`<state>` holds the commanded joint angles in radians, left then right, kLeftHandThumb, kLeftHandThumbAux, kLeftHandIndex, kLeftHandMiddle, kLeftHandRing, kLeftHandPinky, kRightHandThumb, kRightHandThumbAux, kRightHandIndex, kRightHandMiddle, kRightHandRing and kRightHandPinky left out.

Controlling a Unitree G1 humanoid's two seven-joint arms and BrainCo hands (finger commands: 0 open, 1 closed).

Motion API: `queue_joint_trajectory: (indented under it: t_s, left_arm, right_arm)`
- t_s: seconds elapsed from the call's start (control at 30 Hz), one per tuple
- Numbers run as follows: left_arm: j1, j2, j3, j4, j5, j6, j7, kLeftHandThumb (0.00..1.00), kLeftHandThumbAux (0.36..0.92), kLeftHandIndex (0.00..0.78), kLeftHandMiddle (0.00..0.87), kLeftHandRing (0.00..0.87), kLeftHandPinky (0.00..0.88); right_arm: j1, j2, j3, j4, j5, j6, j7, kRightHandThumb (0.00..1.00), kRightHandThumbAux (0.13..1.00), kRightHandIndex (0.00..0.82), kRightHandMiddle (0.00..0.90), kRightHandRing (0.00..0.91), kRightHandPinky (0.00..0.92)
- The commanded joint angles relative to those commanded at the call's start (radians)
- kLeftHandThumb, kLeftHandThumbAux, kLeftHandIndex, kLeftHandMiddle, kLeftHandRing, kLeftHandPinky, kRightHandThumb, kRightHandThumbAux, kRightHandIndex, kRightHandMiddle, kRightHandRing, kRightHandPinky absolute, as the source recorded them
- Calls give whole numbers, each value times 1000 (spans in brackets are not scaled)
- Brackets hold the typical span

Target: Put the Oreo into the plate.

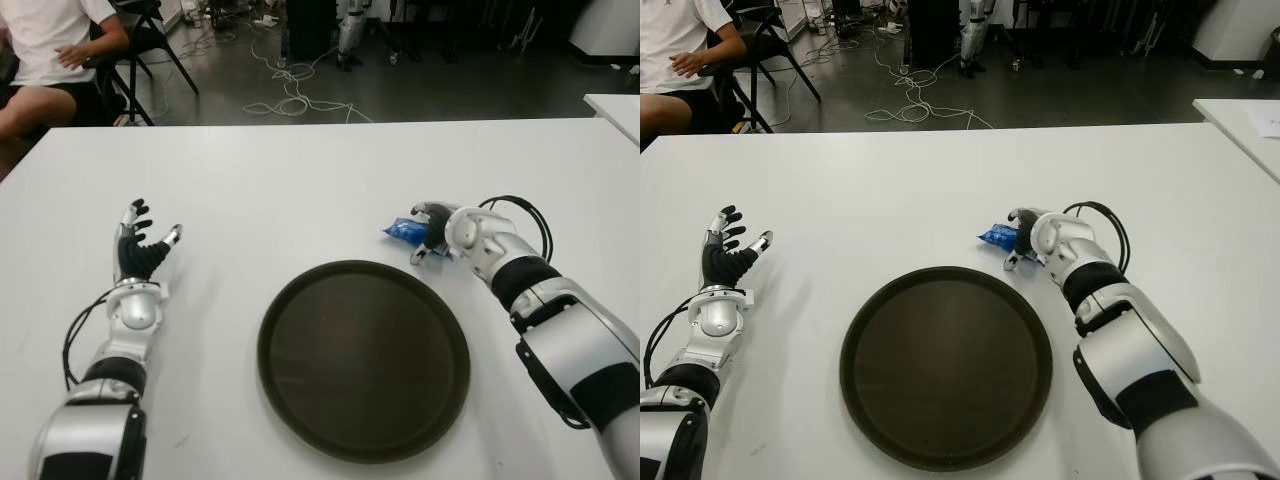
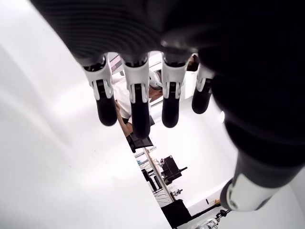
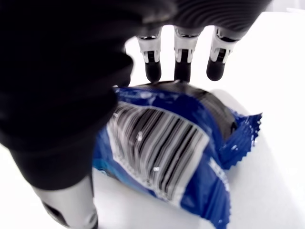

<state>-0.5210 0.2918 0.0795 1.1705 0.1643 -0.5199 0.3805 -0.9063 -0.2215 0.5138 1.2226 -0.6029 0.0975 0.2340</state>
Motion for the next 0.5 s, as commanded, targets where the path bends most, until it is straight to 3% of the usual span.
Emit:
queue_joint_trajectory:
  t_s: [0.5]
  left_arm:
    - [-3, 6, -8, 9, 21, 10, 18, 167, 688, 103, 172, 203, 242]
  right_arm:
    - [4, -5, 3, -21, -8, -6, 17, 0, 844, 74, 76, 51, 0]
